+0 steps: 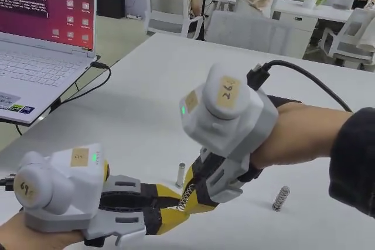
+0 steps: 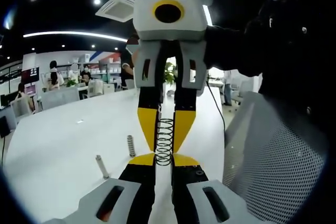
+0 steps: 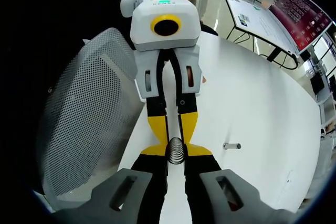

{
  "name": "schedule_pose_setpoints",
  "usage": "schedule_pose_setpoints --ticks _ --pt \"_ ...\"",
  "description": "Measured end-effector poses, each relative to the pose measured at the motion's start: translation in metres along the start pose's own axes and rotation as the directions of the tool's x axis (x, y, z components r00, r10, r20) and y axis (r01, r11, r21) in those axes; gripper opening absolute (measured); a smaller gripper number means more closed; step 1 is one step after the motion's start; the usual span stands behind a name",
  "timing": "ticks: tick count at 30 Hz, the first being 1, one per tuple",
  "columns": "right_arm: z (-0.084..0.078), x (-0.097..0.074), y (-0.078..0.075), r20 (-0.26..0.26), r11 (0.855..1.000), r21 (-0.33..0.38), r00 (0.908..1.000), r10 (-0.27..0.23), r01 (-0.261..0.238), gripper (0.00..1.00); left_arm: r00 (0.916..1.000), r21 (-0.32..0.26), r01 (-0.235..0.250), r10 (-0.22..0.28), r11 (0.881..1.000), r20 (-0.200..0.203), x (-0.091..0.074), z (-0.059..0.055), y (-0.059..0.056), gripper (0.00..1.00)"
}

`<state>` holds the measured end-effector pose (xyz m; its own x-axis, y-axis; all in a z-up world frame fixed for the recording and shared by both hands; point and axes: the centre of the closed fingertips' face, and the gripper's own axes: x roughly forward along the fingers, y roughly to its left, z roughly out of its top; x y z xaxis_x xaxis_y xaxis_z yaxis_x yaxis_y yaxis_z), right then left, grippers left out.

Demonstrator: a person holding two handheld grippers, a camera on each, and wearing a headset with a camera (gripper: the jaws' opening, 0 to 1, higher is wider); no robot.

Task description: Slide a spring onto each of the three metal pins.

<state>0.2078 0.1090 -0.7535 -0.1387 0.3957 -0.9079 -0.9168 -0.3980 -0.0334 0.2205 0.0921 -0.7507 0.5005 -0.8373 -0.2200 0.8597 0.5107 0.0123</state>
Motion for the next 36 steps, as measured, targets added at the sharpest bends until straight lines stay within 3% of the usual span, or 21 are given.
schedule_pose_setpoints --ticks 16,26,36 --pt "-0.004 0.005 -0.004 -0.035 1.0 -0.006 0.9994 0.001 -0.001 0.08 0.9999 -0.005 -0.006 0.006 1.0 -0.01 0.006 -0.005 0.005 0.03" --pt "-0.008 0.005 -0.009 -0.058 1.0 -0.013 0.9983 -0.003 0.002 0.08 0.9998 -0.026 -0.017 0.017 1.0 -0.009 0.006 -0.008 0.007 0.1" --pt "-0.012 -0.001 -0.023 -0.068 1.0 0.001 0.9974 -0.024 0.024 0.08 0.9979 -0.049 -0.065 0.065 0.997 -0.01 -0.005 -0.017 0.014 0.21"
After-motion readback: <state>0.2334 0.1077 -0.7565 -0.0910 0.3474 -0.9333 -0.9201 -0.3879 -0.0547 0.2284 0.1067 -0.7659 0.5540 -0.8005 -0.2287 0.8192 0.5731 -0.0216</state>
